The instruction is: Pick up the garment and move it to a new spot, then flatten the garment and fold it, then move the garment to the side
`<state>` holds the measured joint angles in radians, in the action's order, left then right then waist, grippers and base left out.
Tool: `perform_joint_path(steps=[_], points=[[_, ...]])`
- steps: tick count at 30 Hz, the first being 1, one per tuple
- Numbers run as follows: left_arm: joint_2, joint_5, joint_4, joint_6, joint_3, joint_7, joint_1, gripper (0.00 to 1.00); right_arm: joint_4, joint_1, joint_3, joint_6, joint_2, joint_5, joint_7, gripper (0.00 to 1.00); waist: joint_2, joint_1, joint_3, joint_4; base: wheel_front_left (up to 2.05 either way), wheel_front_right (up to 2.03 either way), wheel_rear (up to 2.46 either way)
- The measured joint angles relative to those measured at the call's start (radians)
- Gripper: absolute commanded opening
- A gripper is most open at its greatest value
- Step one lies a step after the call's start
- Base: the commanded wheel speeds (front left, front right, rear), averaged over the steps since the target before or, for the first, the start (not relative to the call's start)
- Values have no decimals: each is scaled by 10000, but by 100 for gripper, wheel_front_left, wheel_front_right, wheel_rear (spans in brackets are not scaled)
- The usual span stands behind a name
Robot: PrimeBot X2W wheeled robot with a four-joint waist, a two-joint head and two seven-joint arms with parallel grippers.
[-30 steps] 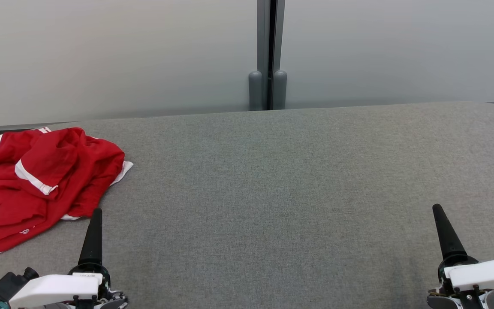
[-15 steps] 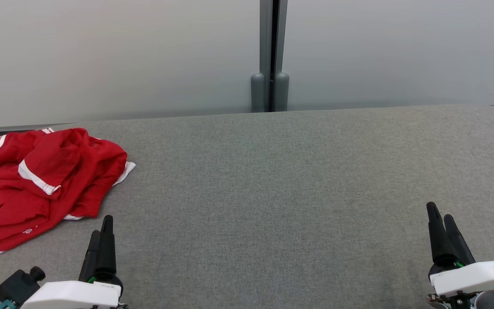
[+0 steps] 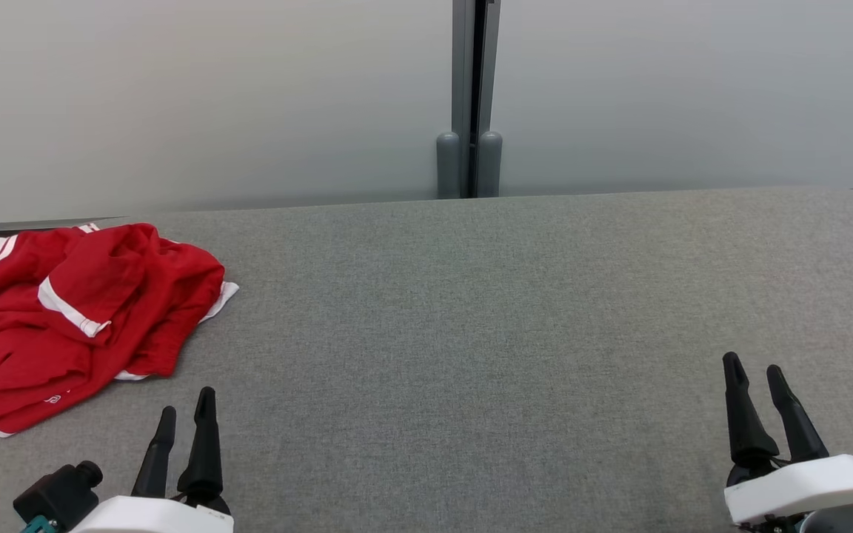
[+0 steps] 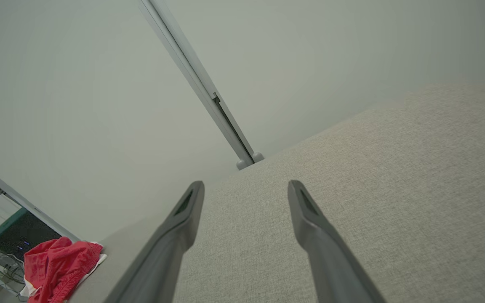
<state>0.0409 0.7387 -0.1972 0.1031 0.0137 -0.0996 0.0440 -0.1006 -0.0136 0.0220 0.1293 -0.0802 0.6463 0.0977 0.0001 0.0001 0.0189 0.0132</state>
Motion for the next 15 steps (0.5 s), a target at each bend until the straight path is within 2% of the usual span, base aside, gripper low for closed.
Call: perform_joint_path(steps=[15], points=[[46, -2073, 313, -17, -42, -433, 303, 100, 12, -194, 148, 0, -27, -1889, 437, 100, 0, 0, 58, 12, 0, 0, 0]])
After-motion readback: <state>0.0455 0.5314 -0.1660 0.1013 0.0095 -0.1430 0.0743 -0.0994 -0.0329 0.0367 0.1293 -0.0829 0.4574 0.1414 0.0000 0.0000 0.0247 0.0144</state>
